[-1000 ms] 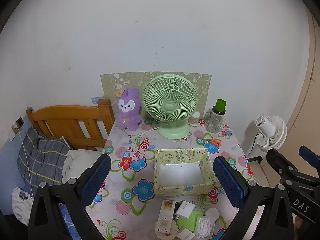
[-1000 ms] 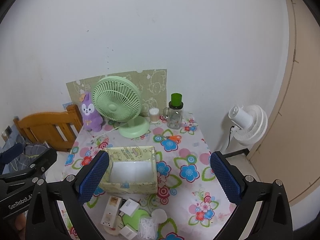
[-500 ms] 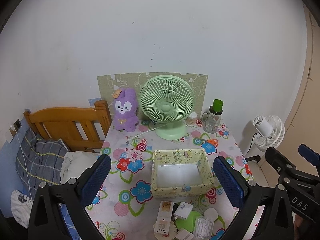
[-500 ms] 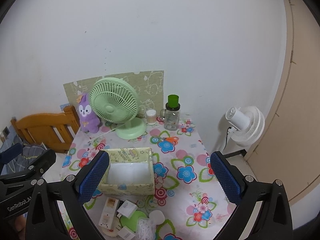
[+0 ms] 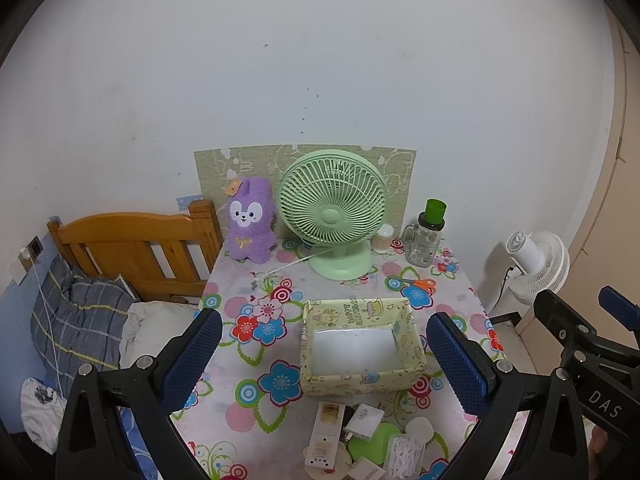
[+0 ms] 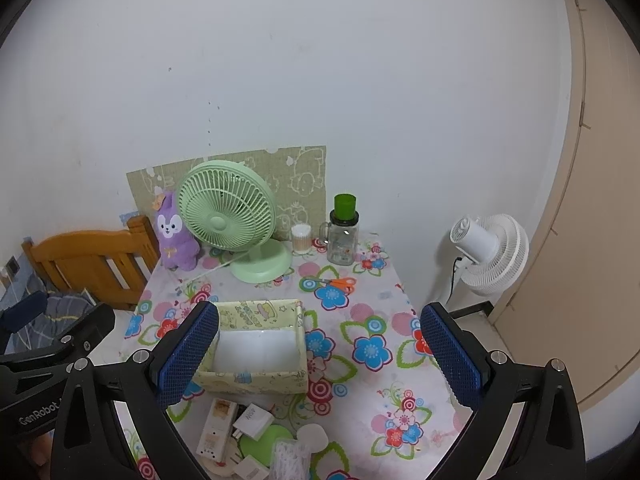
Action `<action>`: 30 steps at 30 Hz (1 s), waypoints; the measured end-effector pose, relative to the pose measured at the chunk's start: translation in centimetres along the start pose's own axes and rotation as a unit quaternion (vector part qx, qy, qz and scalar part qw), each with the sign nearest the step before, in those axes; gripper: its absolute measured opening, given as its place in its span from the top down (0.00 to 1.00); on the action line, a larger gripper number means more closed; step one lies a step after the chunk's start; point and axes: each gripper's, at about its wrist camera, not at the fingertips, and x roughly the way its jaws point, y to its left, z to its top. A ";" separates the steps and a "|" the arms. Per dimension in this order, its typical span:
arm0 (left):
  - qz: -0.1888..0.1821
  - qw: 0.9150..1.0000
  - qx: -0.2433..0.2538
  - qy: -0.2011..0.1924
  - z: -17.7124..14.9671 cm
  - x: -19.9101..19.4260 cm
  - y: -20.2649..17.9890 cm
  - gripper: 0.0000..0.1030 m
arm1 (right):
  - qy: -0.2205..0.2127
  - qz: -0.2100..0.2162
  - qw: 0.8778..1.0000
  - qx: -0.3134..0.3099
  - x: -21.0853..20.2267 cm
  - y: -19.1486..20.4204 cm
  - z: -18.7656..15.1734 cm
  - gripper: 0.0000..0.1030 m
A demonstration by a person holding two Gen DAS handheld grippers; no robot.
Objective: Organize rigid objects
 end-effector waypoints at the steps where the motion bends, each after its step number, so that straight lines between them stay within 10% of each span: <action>1: 0.001 1.000 0.000 0.000 0.0 0.0 0.0 0.00 | 0.000 0.000 1.000 0.000 0.0 0.0 0.0 0.00; 30: 0.002 1.000 0.000 -0.008 0.1 -0.3 0.2 0.00 | -0.014 -0.001 1.000 -0.004 -0.7 0.3 0.0 0.00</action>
